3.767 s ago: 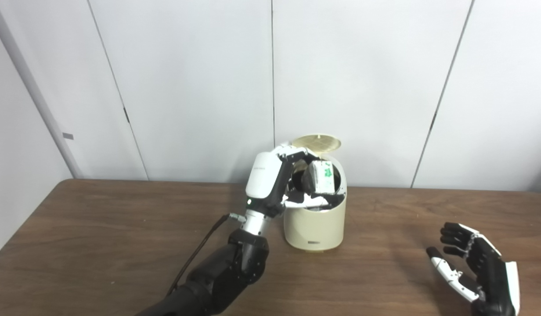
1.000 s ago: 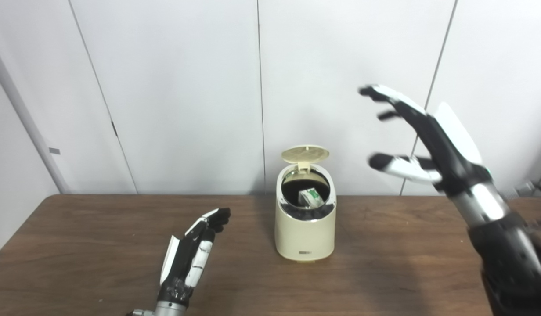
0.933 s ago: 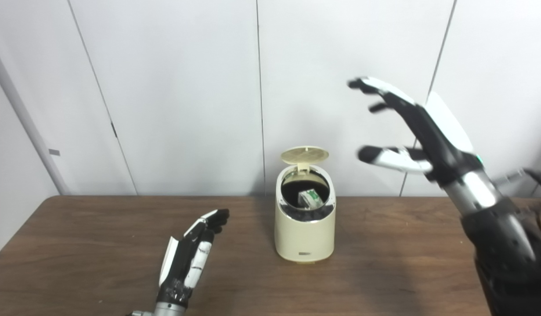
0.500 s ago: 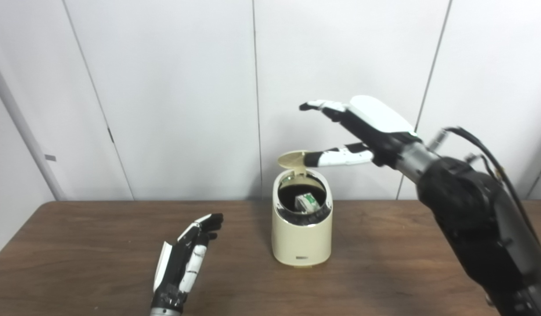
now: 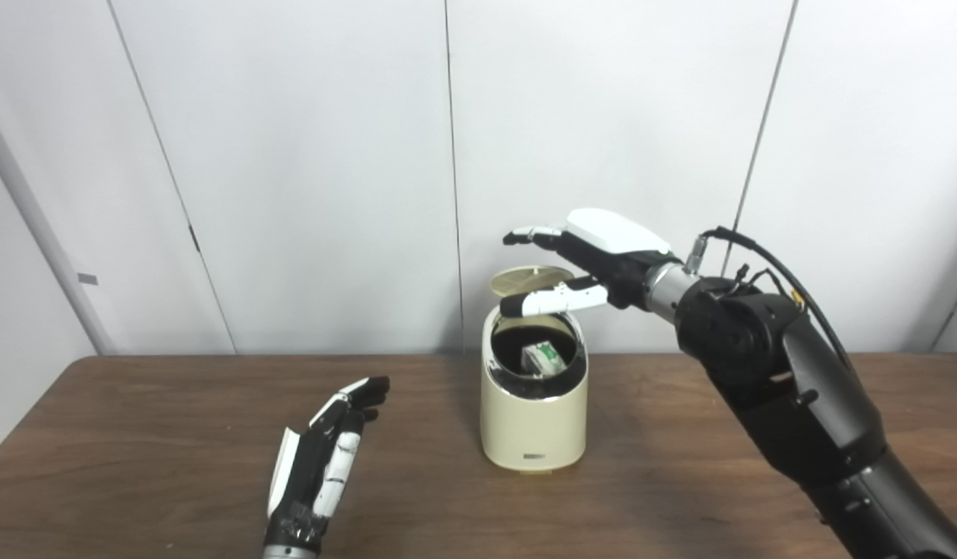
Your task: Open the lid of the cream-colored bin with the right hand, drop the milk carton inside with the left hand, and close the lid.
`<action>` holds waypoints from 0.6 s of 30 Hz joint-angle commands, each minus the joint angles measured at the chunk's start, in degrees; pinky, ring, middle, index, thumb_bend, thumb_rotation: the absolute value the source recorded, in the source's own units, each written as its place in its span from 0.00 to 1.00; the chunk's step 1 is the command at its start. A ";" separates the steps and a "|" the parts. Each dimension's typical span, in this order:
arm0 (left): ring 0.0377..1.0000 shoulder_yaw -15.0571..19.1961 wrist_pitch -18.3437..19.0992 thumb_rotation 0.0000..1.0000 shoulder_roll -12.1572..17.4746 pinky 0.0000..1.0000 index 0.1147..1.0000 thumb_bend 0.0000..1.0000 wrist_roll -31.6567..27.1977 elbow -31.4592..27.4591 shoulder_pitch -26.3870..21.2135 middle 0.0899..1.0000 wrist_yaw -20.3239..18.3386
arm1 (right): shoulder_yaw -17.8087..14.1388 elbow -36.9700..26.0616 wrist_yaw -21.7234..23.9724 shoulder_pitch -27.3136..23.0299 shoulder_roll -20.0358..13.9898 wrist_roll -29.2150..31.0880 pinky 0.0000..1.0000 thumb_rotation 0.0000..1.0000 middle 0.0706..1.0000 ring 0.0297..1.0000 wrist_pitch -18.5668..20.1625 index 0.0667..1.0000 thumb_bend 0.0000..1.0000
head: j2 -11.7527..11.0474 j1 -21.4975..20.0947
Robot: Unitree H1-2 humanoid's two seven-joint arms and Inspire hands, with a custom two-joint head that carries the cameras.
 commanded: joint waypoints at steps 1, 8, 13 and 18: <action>0.78 -0.41 -1.72 0.98 -0.76 0.75 0.77 0.46 1.90 2.03 2.00 0.77 -0.15 | -1.02 -1.45 -1.69 -1.05 -0.46 0.24 0.84 0.98 0.89 0.94 -1.07 0.88 0.85 | 0.07 0.03; 0.76 -0.46 -2.05 0.97 -1.01 0.74 0.75 0.44 1.12 1.99 1.98 0.75 0.87 | -1.95 -6.61 -2.80 2.96 -0.99 0.96 0.95 1.00 0.84 0.92 -1.89 0.78 0.86 | 0.37 -0.39; 0.73 -0.76 -2.08 0.91 -0.98 0.72 0.72 0.37 0.39 1.23 1.90 0.73 2.37 | -2.37 -9.16 -2.25 4.80 -1.14 1.45 0.97 1.00 0.79 0.89 -1.50 0.74 0.84 | 0.41 -0.33; 0.72 -0.86 -2.09 0.88 -1.18 0.69 0.70 0.38 0.51 0.50 2.18 0.71 3.04 | -2.89 -10.40 -1.92 7.19 -1.32 2.23 0.98 1.00 0.77 0.86 -1.08 0.74 0.84 | 0.98 -0.26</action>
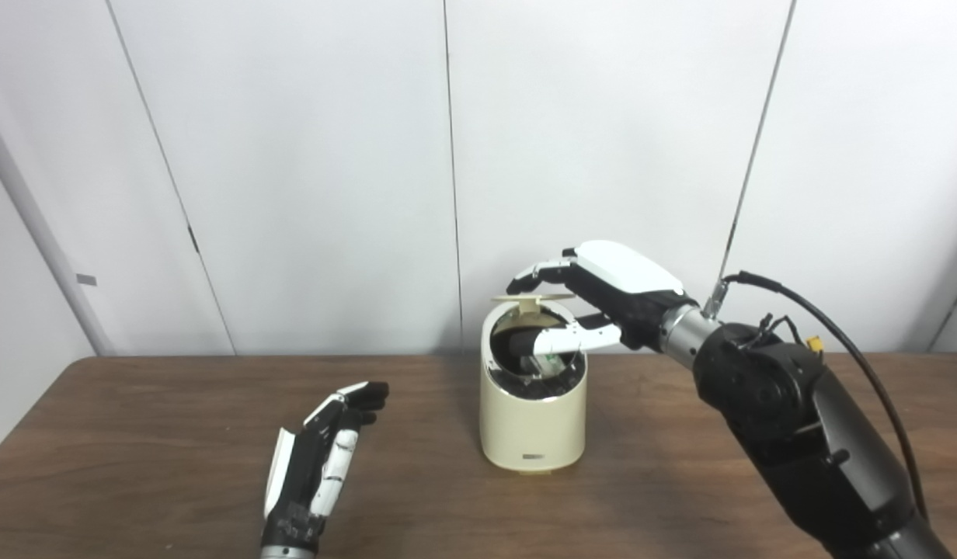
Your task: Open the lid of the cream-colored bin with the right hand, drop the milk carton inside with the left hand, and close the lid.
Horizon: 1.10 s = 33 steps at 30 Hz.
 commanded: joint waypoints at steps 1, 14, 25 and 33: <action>0.72 -0.70 -2.01 0.88 -1.11 0.69 0.70 0.39 0.50 0.56 2.14 0.71 0.60 | -0.97 -2.06 -0.68 -0.74 -0.81 0.47 0.96 1.00 0.76 0.85 -0.71 0.73 0.84 | 0.09 0.02; 0.72 -0.53 -1.98 0.89 -1.91 0.67 0.70 0.42 0.47 -1.23 2.37 0.72 0.47 | -2.56 -4.22 0.96 2.64 -3.33 4.05 0.88 1.00 0.74 0.84 -0.55 0.73 0.81 | 1.66 0.62; 0.72 0.70 -1.65 0.88 -2.57 0.68 0.70 0.40 1.33 -4.35 3.86 0.71 -0.35 | -2.38 -3.78 0.80 7.14 -3.83 4.19 0.88 0.98 0.76 0.85 -0.14 0.75 0.77 | 3.72 0.57; 0.73 1.26 -1.47 0.90 -2.60 0.69 0.71 0.41 2.61 -5.13 3.90 0.72 -0.86 | -1.35 -4.20 0.30 8.49 -3.81 2.91 0.89 0.95 0.77 0.85 0.10 0.76 0.76 | 4.58 0.82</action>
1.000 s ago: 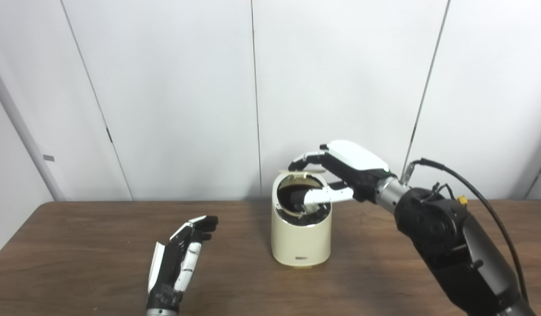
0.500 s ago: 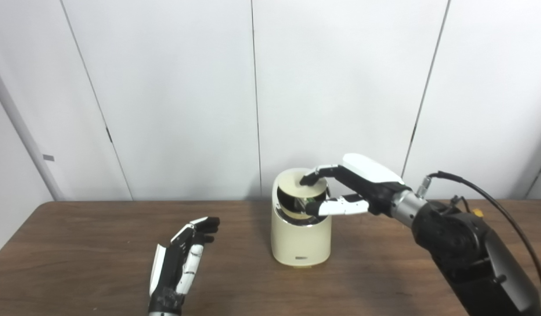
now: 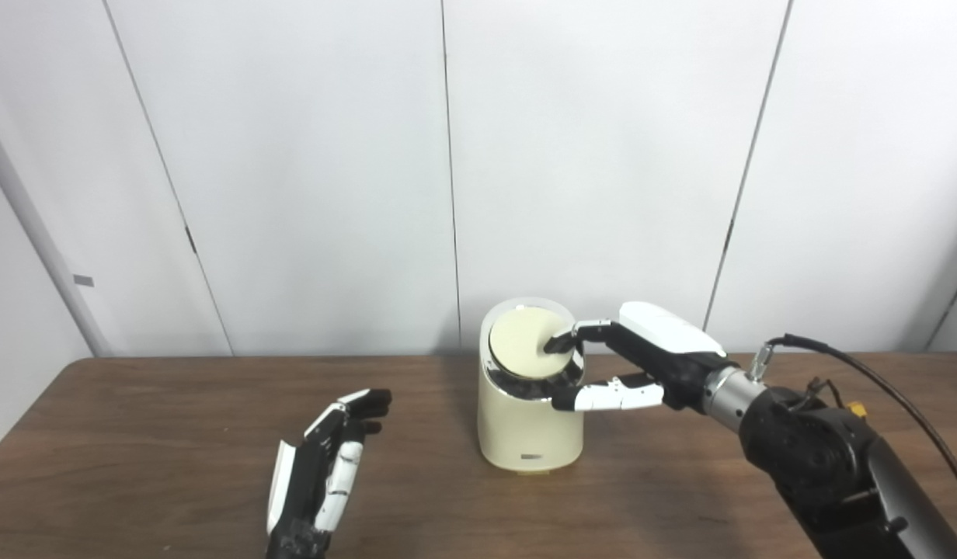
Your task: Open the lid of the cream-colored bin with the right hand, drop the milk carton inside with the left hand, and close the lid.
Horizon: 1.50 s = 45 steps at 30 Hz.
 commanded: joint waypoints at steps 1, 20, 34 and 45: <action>0.73 0.28 -1.29 0.90 -0.20 0.68 0.71 0.42 1.11 -0.90 1.07 0.72 -0.25 | 0.06 -0.80 0.42 -0.41 -0.43 -0.58 0.89 0.94 0.77 0.86 0.38 0.76 0.77 | 0.03 0.09; 0.72 1.24 -1.40 0.88 -1.29 0.67 0.70 0.40 2.55 -0.58 0.99 0.71 -0.69 | 11.45 -1.58 -6.35 2.65 -2.89 -27.42 0.86 0.79 0.76 0.83 -9.93 0.74 0.70 | 0.05 -0.27; 0.72 1.57 -1.38 0.88 -1.32 0.66 0.70 0.41 2.07 -0.39 1.14 0.72 -1.44 | 13.45 1.46 -13.44 5.90 -2.91 -43.27 0.86 0.78 0.75 0.80 -13.26 0.73 0.69 | -0.07 -0.92; 0.73 1.54 -1.53 0.87 -1.22 0.67 0.70 0.41 1.99 -0.13 1.33 0.72 -1.44 | 9.69 0.29 -18.44 7.37 -1.58 -38.77 0.82 0.72 0.74 0.78 -14.51 0.73 0.67 | -0.10 -0.75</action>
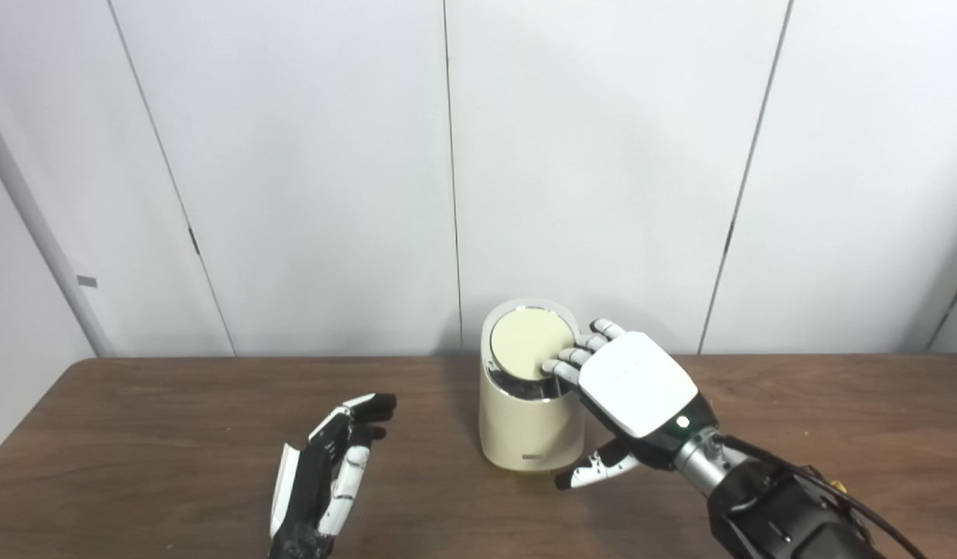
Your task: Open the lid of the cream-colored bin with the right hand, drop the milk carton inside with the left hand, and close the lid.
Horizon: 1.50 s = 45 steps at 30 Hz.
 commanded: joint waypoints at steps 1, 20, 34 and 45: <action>0.72 0.00 -1.63 0.87 0.11 0.67 0.70 0.40 0.78 0.45 0.72 0.72 0.17 | -1.54 1.23 -1.56 1.36 -0.14 2.77 0.79 0.70 0.74 0.78 -1.54 0.73 0.67 | 0.07 0.04; 0.72 -0.10 -1.39 0.85 0.17 0.67 0.70 0.41 1.95 1.23 0.53 0.72 0.30 | -14.28 0.59 -9.86 6.91 6.82 19.27 0.99 0.78 1.00 1.00 -1.59 1.00 0.72 | -0.12 0.14; 0.74 0.11 -0.50 0.85 0.27 0.69 0.71 0.40 2.62 1.04 0.75 0.73 0.18 | -22.64 3.72 -22.14 18.89 12.45 35.90 0.90 0.81 1.00 0.98 -7.50 1.00 0.49 | -0.29 0.21; 0.70 1.40 -1.25 0.48 -0.64 0.62 0.66 0.23 4.67 2.12 0.36 0.69 3.01 | -25.35 11.74 -30.35 25.55 13.40 42.14 0.61 0.33 0.75 0.72 -17.13 0.74 0.21 | -0.22 -0.64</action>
